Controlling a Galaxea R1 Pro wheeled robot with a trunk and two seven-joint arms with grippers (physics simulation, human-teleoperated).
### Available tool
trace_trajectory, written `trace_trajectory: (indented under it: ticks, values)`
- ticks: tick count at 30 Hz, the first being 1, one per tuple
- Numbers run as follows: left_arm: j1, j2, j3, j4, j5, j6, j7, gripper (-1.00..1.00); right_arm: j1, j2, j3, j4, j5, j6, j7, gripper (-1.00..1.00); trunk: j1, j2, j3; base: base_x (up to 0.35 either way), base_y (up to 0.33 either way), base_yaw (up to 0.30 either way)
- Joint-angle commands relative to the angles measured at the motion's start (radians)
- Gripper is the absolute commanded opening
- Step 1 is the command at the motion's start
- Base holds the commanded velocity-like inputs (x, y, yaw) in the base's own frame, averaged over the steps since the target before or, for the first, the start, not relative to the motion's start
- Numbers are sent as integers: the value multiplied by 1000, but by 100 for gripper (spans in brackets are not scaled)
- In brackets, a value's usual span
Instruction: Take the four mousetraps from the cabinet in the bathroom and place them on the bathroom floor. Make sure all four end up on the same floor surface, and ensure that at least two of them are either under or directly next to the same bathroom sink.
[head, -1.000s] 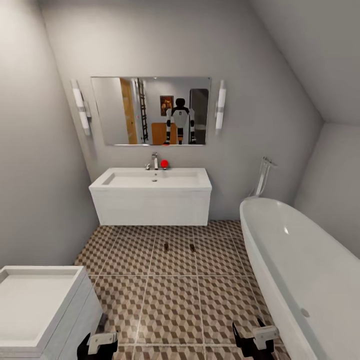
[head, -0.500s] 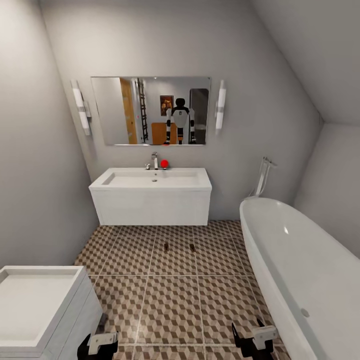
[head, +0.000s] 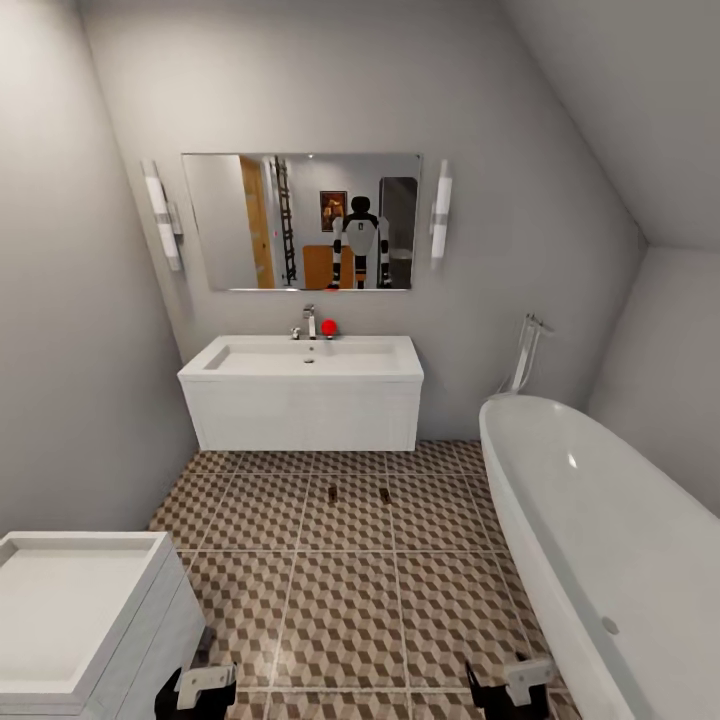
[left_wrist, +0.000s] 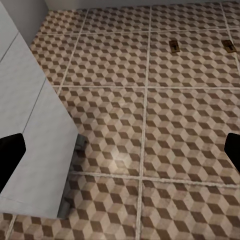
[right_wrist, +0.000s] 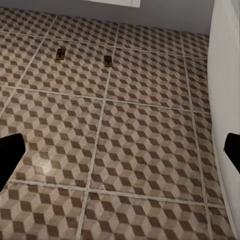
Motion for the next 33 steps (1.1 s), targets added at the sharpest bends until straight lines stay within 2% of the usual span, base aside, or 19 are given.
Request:
trace_trajectory:
  ticks: [1, 21, 33]
  values:
    - [-2, -1, -9, 3, 6, -5, 2, 100, -1, 1, 2, 1, 1, -1, -1, 100, 1, -2, -2, 0, 0, 0]
    - [-2, -16, -9, 5, 6, 16, -1, 100, -1, -4, 1, 1, 1, 5, -4, 100, 1, -2, -2, 0, 0, 0]
    - [-2, -22, -9, 5, 6, 17, -2, 100, -1, -5, 1, 1, 1, 4, -48, 100, 1, -2, -2, 0, 0, 0]
